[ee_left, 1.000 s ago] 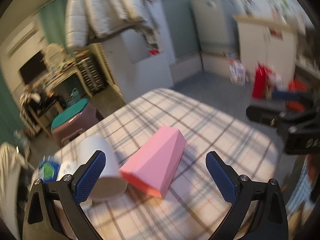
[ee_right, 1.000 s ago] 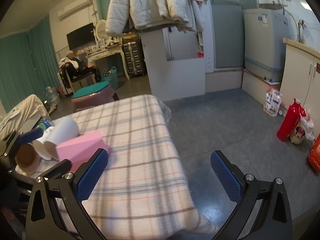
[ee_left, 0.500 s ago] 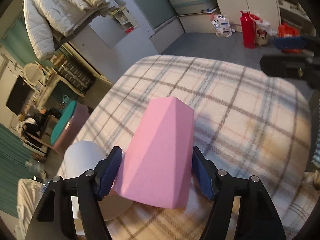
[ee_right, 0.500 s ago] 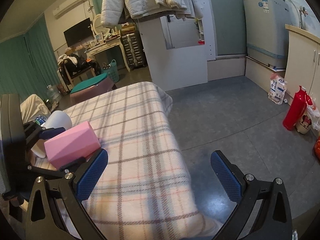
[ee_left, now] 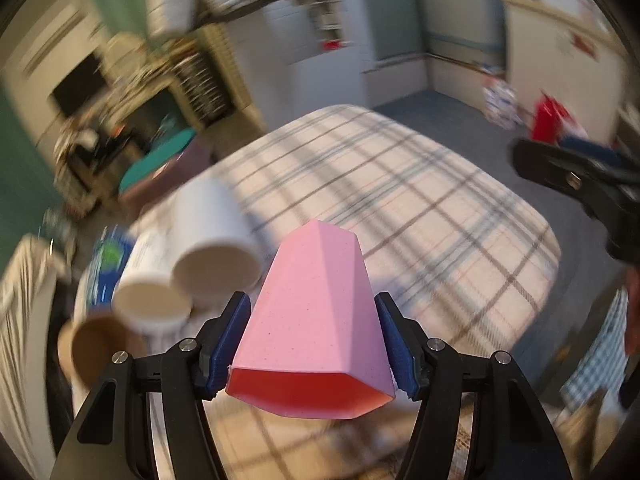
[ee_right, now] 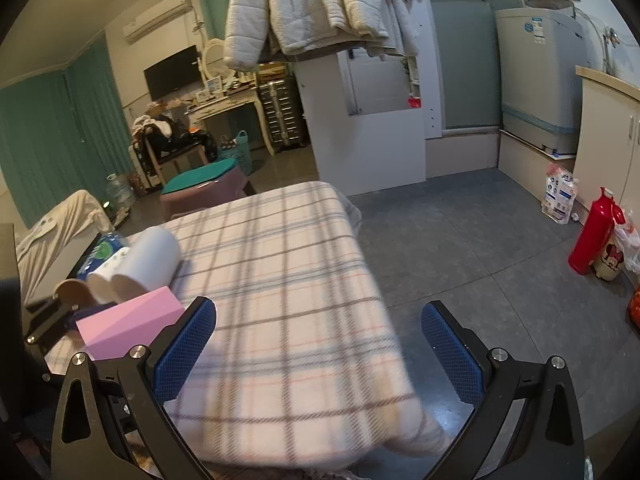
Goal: Flip cup upside down
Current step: 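Lift the pink cup with the left gripper and set it down, then move the right gripper to the pink cup and close on it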
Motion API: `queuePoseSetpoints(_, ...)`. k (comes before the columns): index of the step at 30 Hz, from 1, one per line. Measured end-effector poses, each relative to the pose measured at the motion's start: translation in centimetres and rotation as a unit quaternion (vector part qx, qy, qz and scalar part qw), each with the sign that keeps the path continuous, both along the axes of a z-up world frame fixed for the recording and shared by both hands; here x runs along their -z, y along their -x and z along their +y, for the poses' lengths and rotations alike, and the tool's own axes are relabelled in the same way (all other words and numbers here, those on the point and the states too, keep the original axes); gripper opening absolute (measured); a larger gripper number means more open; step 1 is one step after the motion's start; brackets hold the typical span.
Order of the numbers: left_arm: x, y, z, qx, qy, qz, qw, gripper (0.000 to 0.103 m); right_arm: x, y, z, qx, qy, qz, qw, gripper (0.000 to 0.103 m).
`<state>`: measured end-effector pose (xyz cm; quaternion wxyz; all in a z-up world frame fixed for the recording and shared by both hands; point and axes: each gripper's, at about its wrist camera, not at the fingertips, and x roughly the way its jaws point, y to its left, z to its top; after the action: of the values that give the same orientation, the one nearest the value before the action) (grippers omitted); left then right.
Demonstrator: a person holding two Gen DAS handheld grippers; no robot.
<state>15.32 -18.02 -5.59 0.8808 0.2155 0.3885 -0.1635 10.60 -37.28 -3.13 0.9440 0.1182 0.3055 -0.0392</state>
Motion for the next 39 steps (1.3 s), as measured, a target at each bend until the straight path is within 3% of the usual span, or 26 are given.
queuePoseSetpoints(4,0.4,-0.2,3.2,-0.092,0.033,0.0,0.9952,0.065,-0.4,0.6,1.5,-0.019,0.009,0.0,1.0,0.103)
queuePoseSetpoints(7,1.3,-0.3,4.5,-0.126,0.04,0.014,0.9911,0.065,-0.5,0.8,2.7,-0.034,0.017,0.003,0.999,0.103)
queuePoseSetpoints(13,1.7,0.5,5.4,-0.124,0.06,0.011,0.9903,0.068,-0.8,1.1,3.8,-0.041,0.027,0.005,0.999,0.103)
queuePoseSetpoints(16,0.7,1.4,5.5,-0.113,0.075,-0.012,0.9908,0.09,-1.1,1.4,3.9,-0.038,0.033,0.005,0.999,0.103)
queuePoseSetpoints(24,-2.6,3.4,7.5,-0.082,0.141,-0.044,0.9856,0.09,-3.3,1.9,5.6,-0.042,0.052,0.005,0.998,0.103)
queuePoseSetpoints(28,-4.3,4.3,10.5,-0.094,0.178,-0.069,0.9772,0.09,-4.8,2.0,7.3,-0.049,0.066,0.01,0.997,0.103)
queuePoseSetpoints(31,-5.1,4.9,12.9,-0.103,0.197,-0.09,0.9708,0.099,-5.4,1.9,9.0,-0.059,0.073,0.02,0.995,0.103)
queuePoseSetpoints(39,-4.9,5.0,18.8,-0.132,0.208,-0.121,0.9616,0.102,-5.5,0.4,15.5,-0.11,0.089,0.064,0.988,0.103)
